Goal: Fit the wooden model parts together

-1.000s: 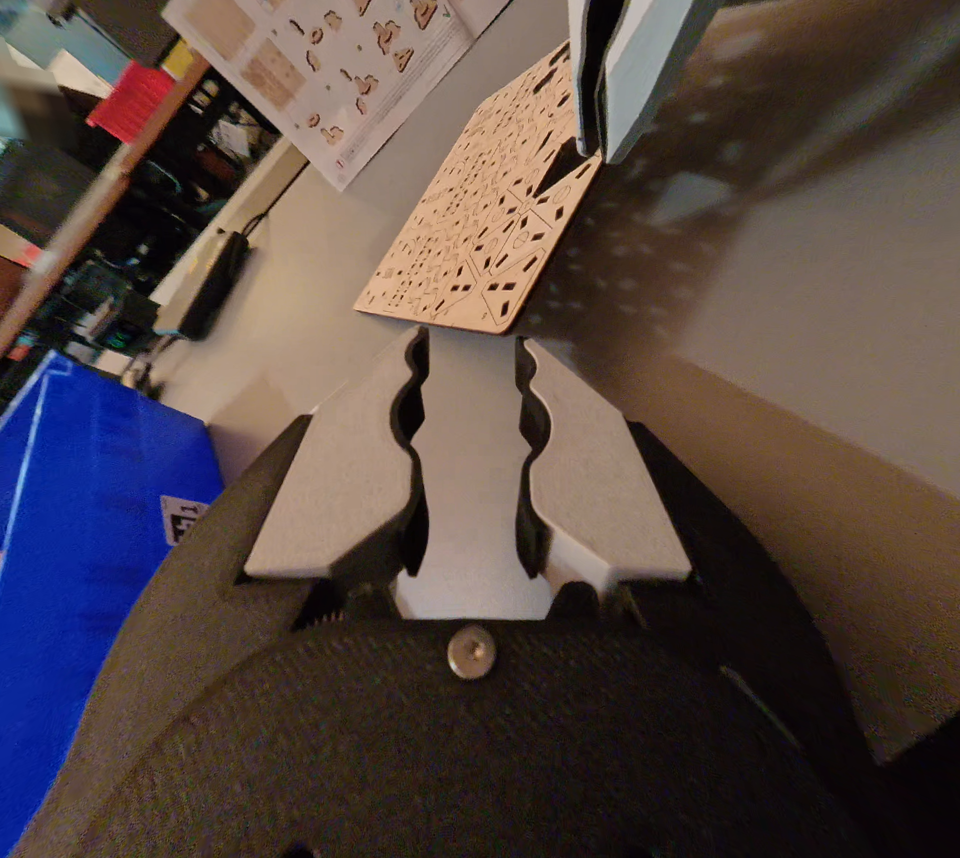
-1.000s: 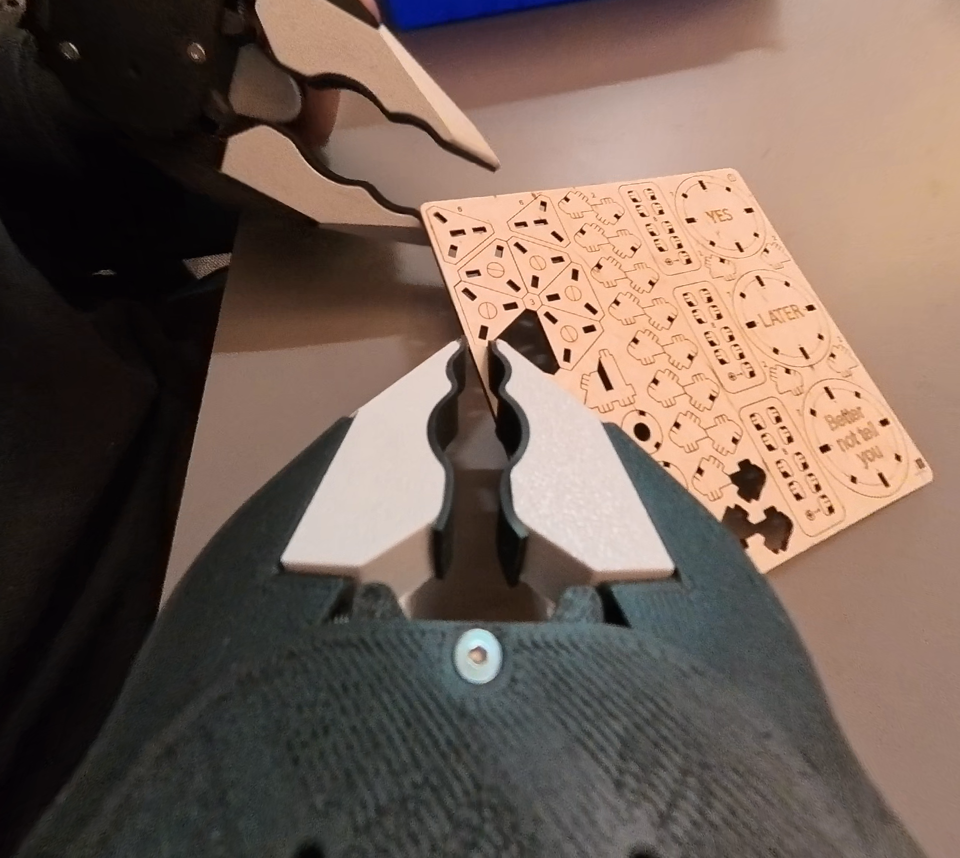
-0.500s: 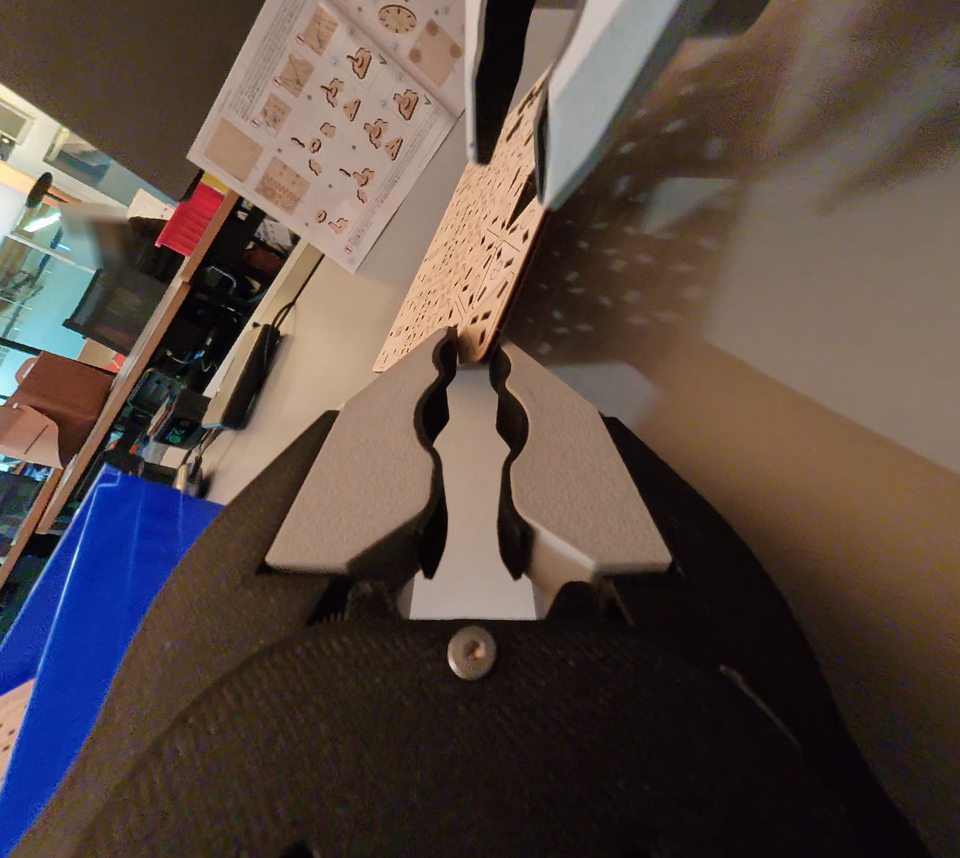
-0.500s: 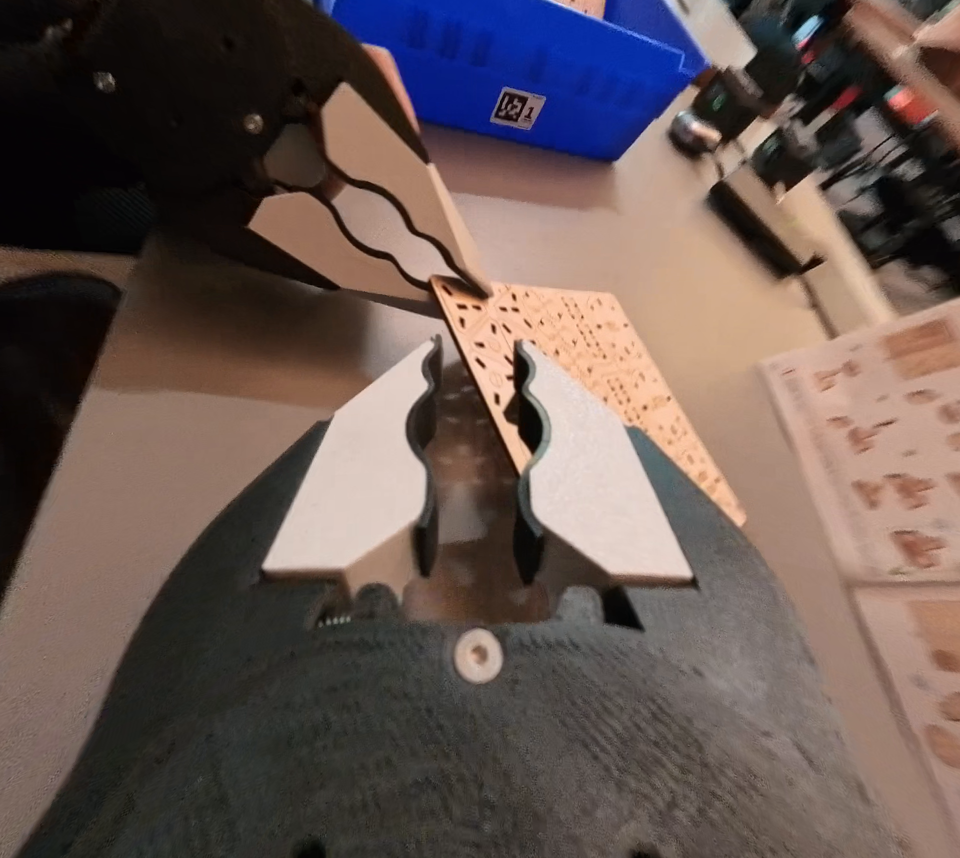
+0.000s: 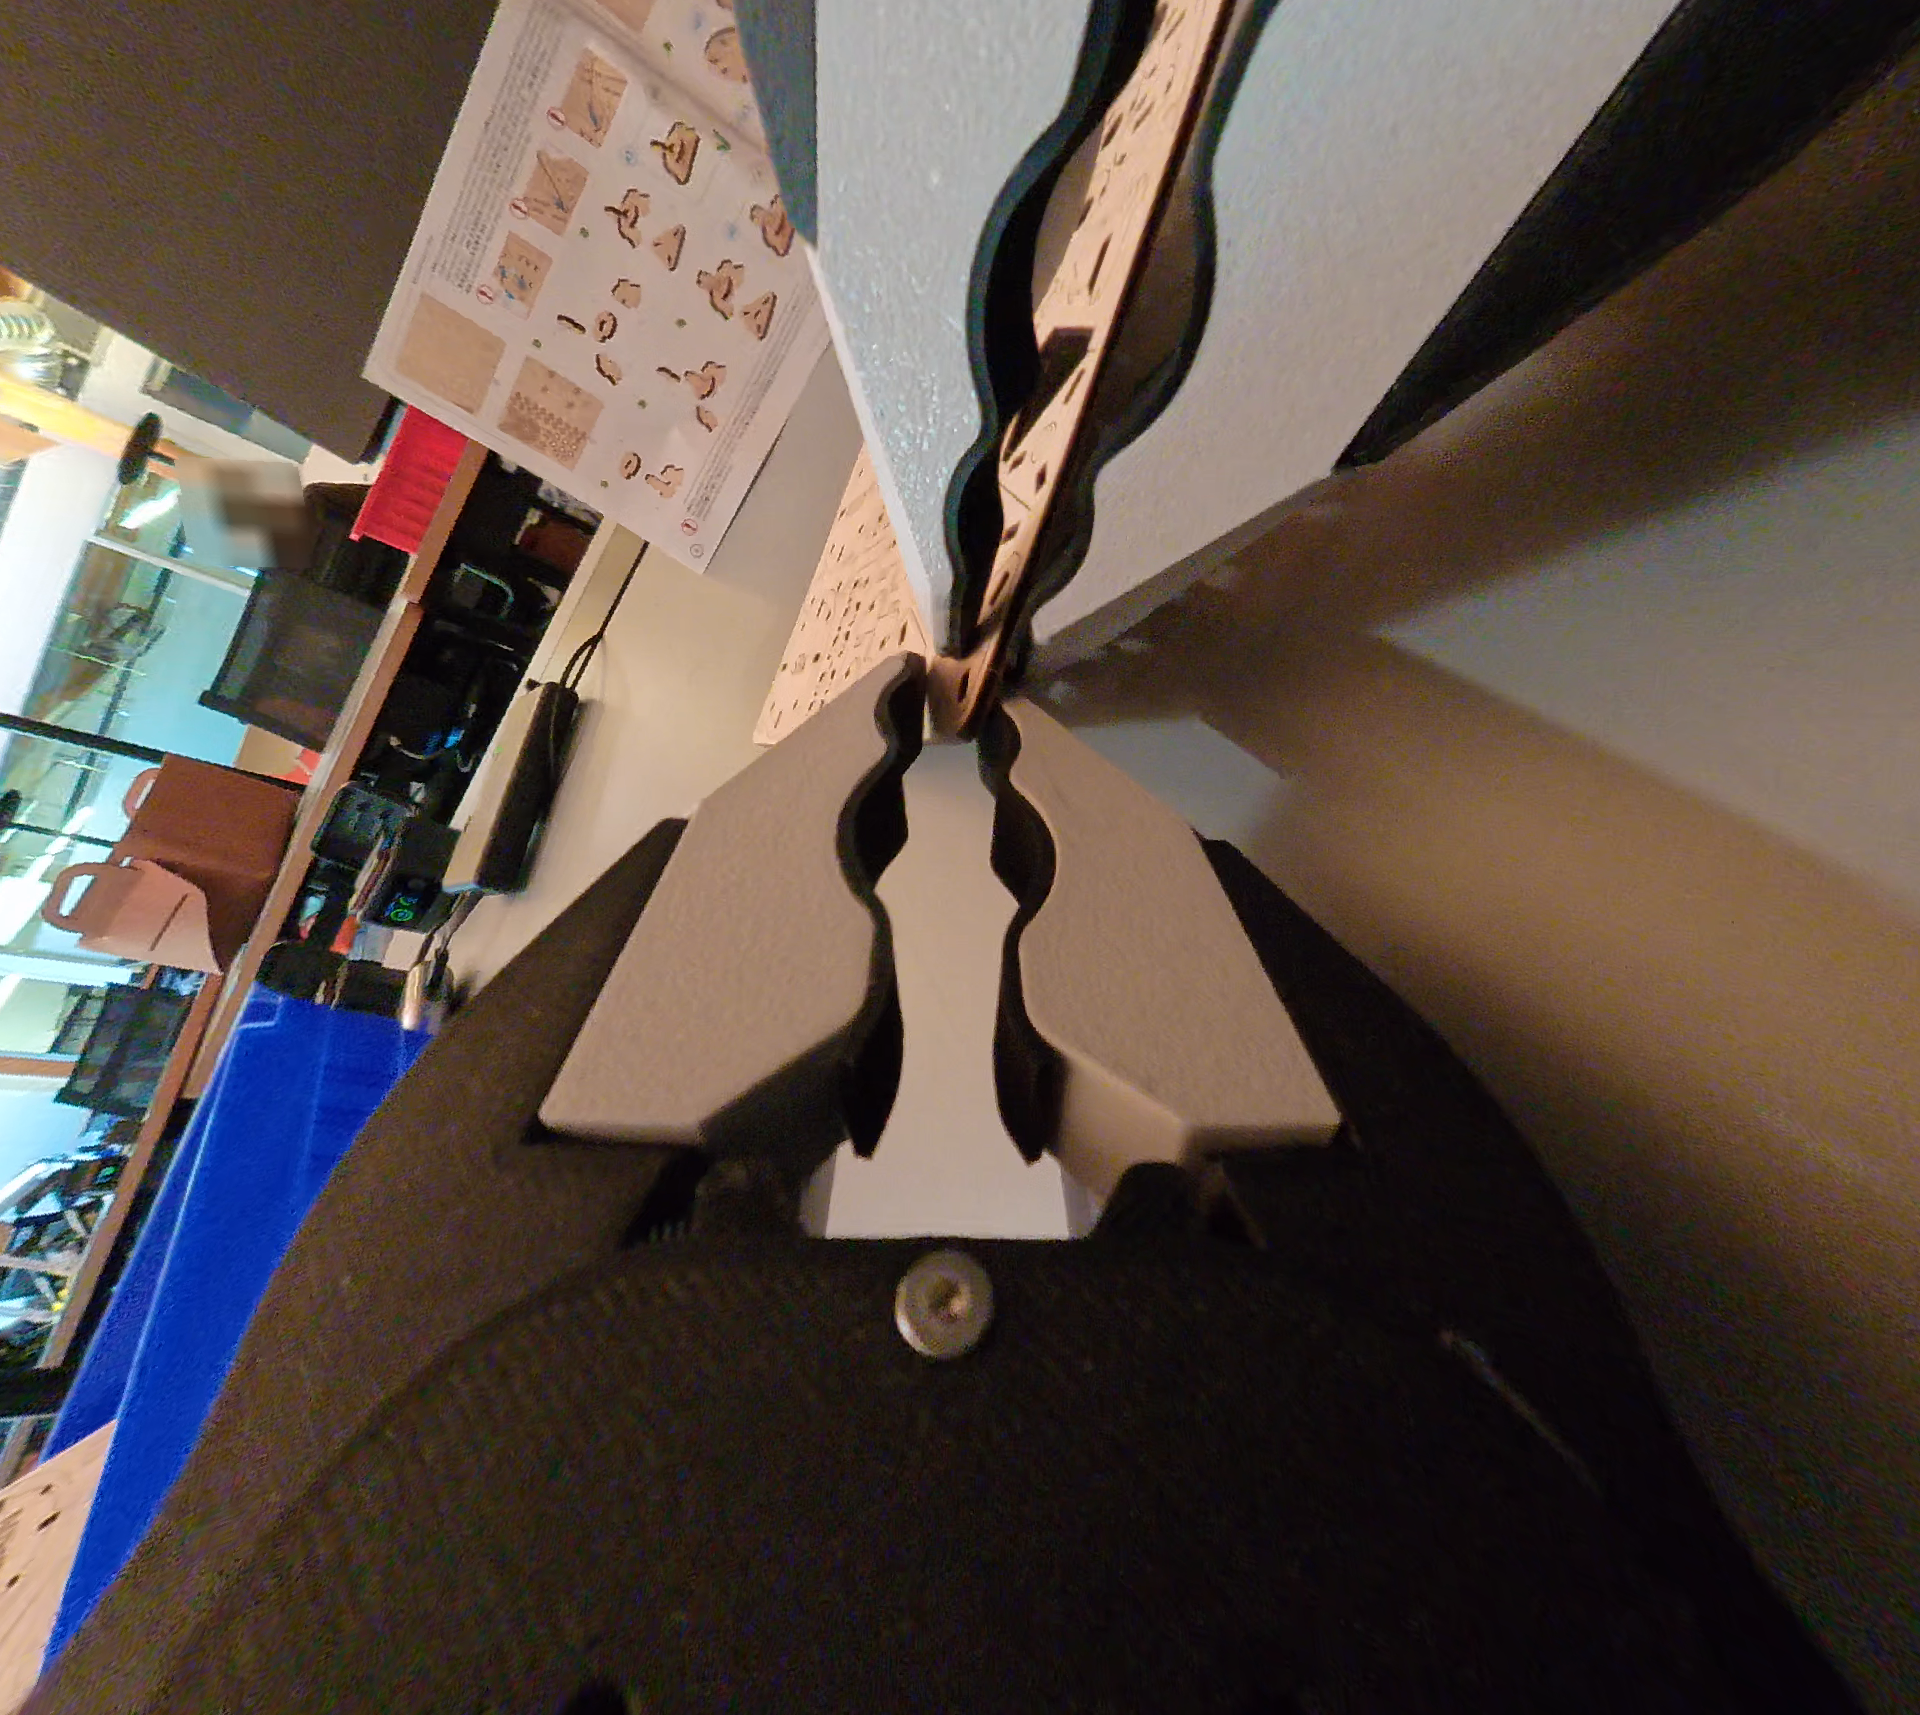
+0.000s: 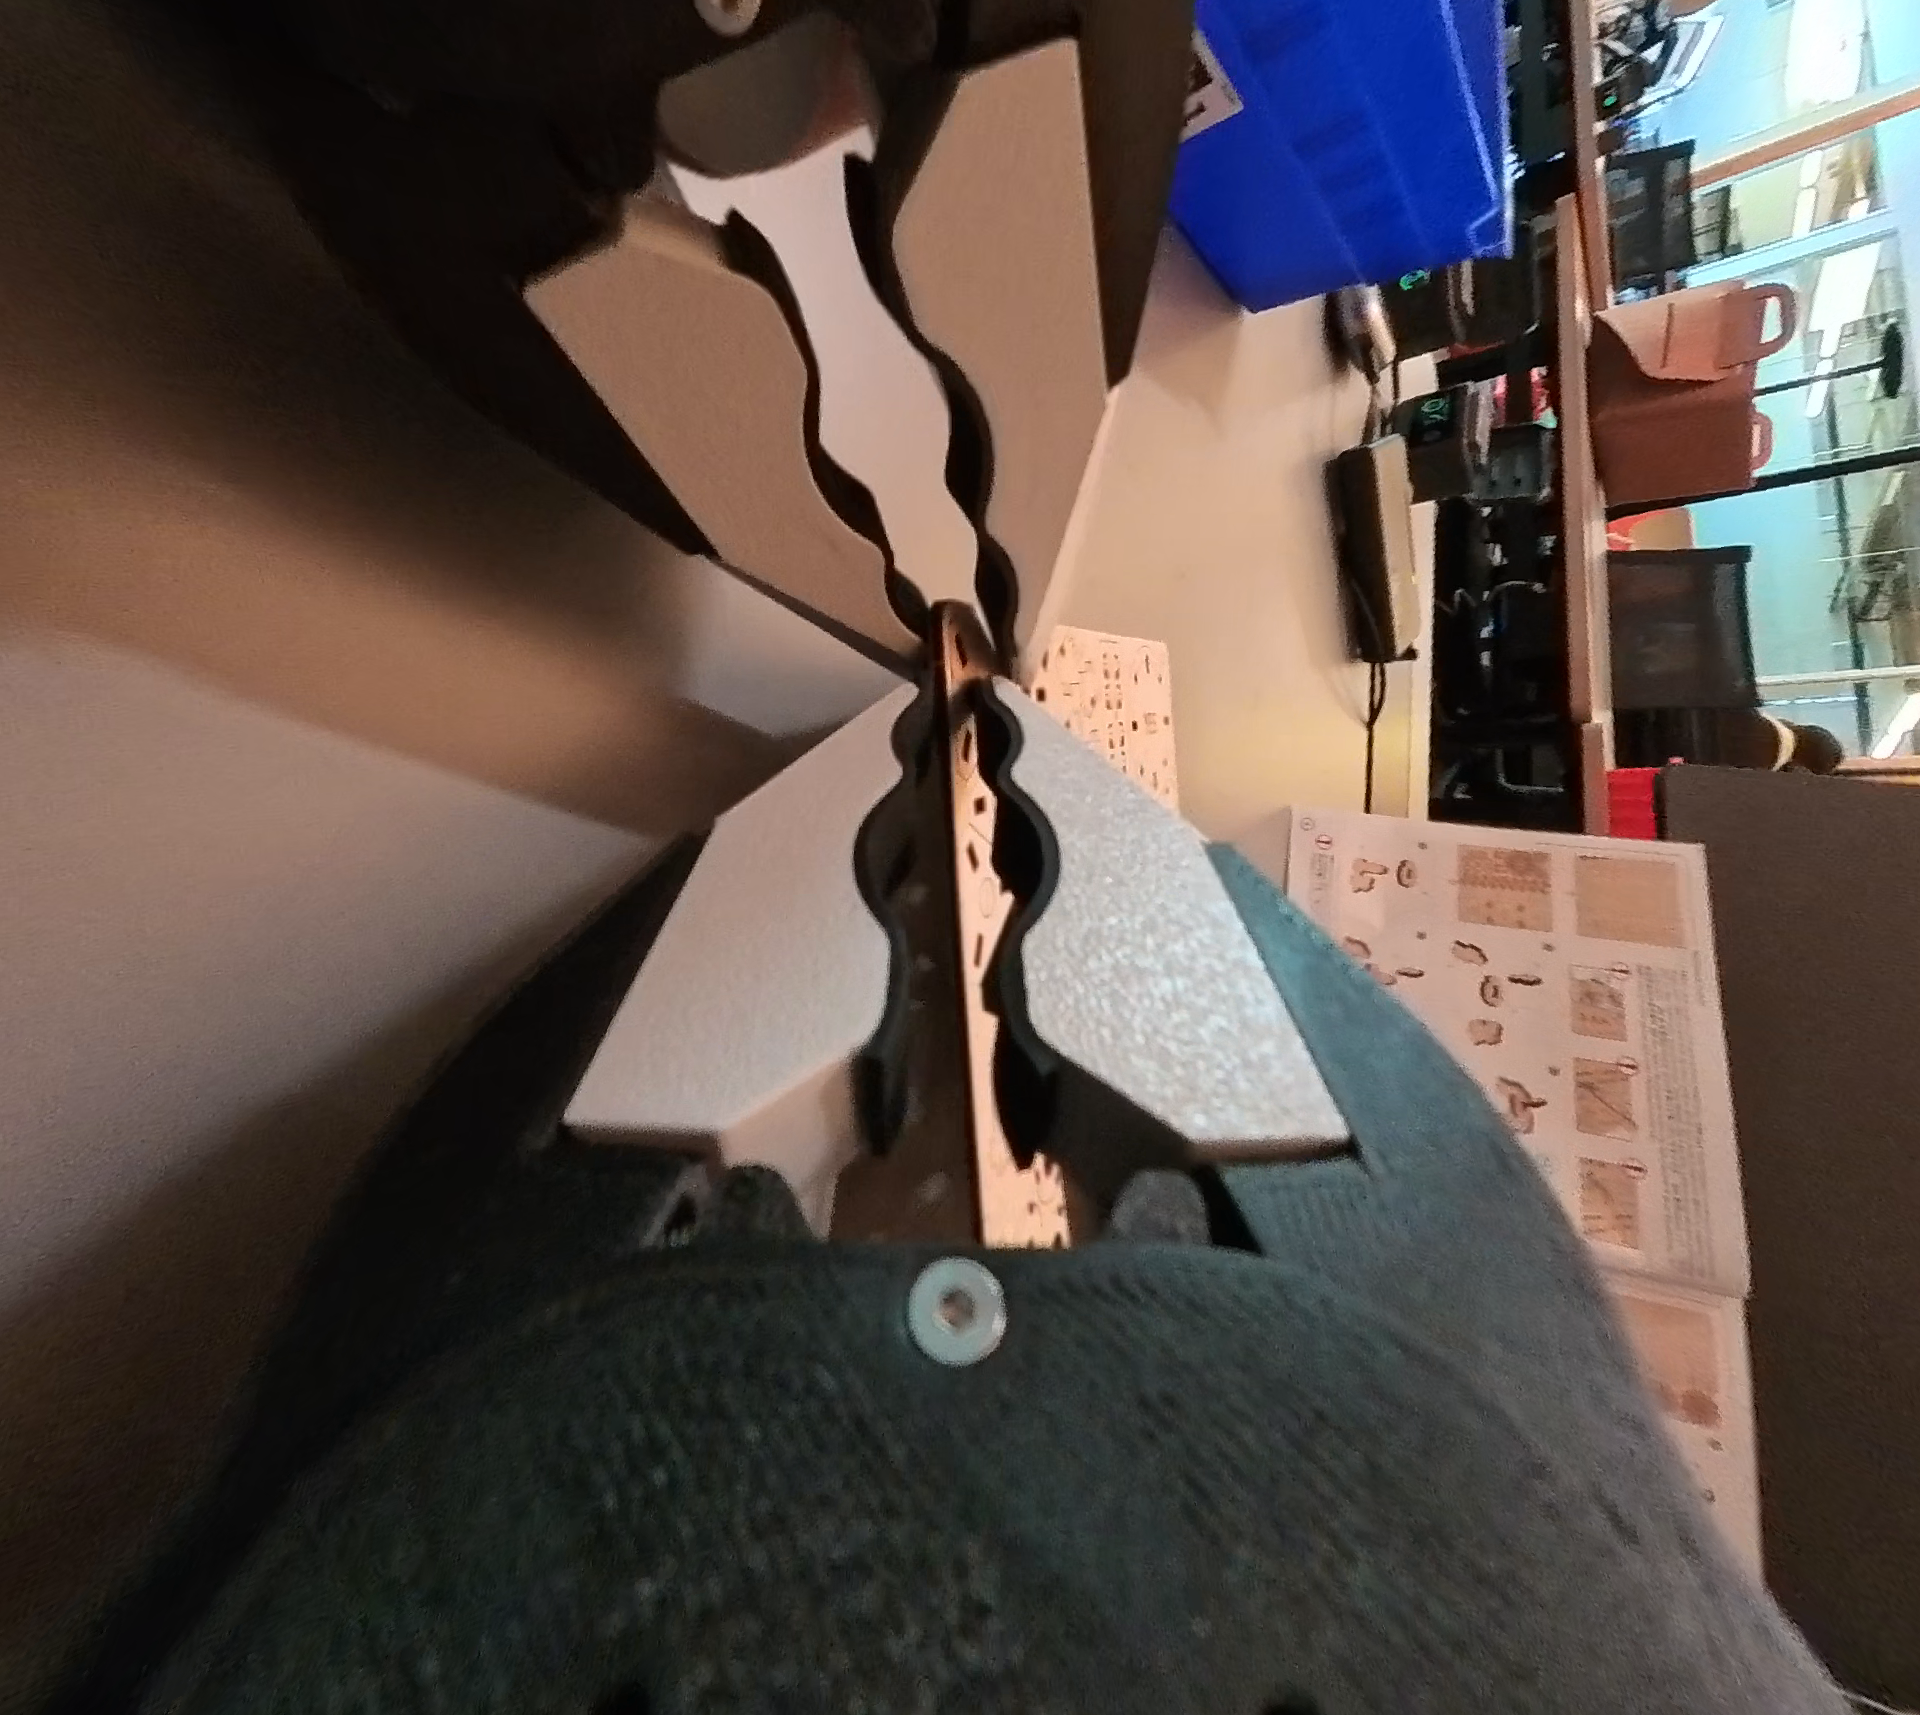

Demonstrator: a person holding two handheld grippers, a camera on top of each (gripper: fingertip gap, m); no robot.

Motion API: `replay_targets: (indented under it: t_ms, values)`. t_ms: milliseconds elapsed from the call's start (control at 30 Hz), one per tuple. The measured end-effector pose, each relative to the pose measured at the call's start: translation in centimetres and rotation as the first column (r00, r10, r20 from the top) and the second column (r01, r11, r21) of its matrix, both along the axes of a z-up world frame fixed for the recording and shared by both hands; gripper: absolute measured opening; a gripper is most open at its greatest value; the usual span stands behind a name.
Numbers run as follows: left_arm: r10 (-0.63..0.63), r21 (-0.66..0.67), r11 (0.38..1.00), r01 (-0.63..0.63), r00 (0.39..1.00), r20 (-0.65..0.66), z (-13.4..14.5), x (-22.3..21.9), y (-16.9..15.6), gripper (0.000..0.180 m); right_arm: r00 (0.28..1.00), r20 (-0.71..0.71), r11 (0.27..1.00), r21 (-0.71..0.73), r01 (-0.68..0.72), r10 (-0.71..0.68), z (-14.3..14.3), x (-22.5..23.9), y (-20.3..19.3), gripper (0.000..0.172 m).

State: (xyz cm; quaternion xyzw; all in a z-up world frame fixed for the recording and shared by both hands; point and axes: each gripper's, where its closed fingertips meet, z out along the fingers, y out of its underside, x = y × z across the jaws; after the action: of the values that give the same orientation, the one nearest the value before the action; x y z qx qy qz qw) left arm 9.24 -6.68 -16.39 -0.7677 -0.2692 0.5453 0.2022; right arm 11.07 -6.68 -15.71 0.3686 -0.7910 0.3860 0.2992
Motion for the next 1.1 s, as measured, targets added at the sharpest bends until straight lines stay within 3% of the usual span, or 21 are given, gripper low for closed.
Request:
replay_targets:
  t_ms: [367, 433, 533, 600, 633, 667, 733, 767, 800, 867, 1000, 1100]
  values:
    - [0.036, -0.033, 0.999, -0.035, 0.999, 0.023, -0.5, -0.1, -0.5, 0.005, 0.995, 0.099, 0.996, 0.088, -0.002, -0.007, -0.5, -0.2, -0.3, 0.007]
    - [0.052, 0.015, 0.999, -0.052, 0.999, -0.003, 0.2, -0.2, -0.7, 0.006, 0.996, 0.093, 0.999, 0.036, -0.007, 0.003, 0.3, -0.2, -0.7, 0.007]
    - [0.113, 0.231, 0.966, -0.119, 0.993, 0.040, 1.2, 0.3, -1.6, 0.011, 0.999, 0.048, 0.998, -0.066, -0.010, 0.013, 1.4, -0.4, -1.1, 0.005]
    - [0.111, 0.483, 0.858, -0.174, 0.981, 0.157, 1.3, 0.9, -2.1, 0.012, 1.000, 0.018, 0.995, -0.100, -0.010, 0.012, 1.7, -0.6, -1.0, 0.004]
    - [0.067, 0.644, 0.740, -0.196, 0.973, 0.220, 1.5, 1.2, -2.0, 0.014, 1.000, 0.008, 0.994, -0.112, -0.011, 0.012, 1.8, -0.6, -1.0, 0.004]
    - [-0.025, 0.802, 0.561, -0.206, 0.964, 0.265, 1.8, 1.5, -1.5, 0.018, 1.000, -0.004, 0.992, -0.125, -0.015, 0.015, 1.9, -0.6, -0.9, 0.004]
    - [-0.290, 0.970, 0.120, -0.210, 0.927, 0.237, 3.1, 2.1, -0.1, 0.020, 0.999, -0.041, 0.987, -0.160, -0.028, 0.021, 2.3, -0.5, -0.9, 0.003]
    - [-0.397, 0.972, -0.057, -0.230, 0.898, 0.189, 3.6, 2.4, 0.2, 0.020, 0.998, -0.065, 0.984, -0.175, -0.038, 0.027, 2.5, -0.5, -0.9, 0.002]
    - [-0.466, 0.949, -0.155, -0.276, 0.867, 0.176, 3.3, 2.5, 0.3, 0.022, 0.995, -0.090, 0.982, -0.185, -0.048, 0.032, 2.6, -0.4, -0.9, 0.002]
    - [-0.543, 0.910, -0.218, -0.352, 0.819, 0.186, 2.5, 2.4, 0.7, 0.025, 0.990, -0.134, 0.979, -0.195, -0.065, 0.039, 2.7, -0.1, -0.8, 0.002]
    - [-0.561, 0.911, -0.184, -0.370, 0.800, 0.212, 2.4, 2.2, 1.1, 0.020, 0.979, -0.198, 0.977, -0.195, -0.082, 0.042, 2.3, -0.3, -0.5, 0.002]
    - [-0.597, 0.887, -0.247, -0.390, 0.782, 0.178, 2.6, 2.3, 1.5, 0.017, 0.979, -0.194, 0.974, -0.205, -0.095, 0.054, 2.3, -0.2, 0.2, 0.002]
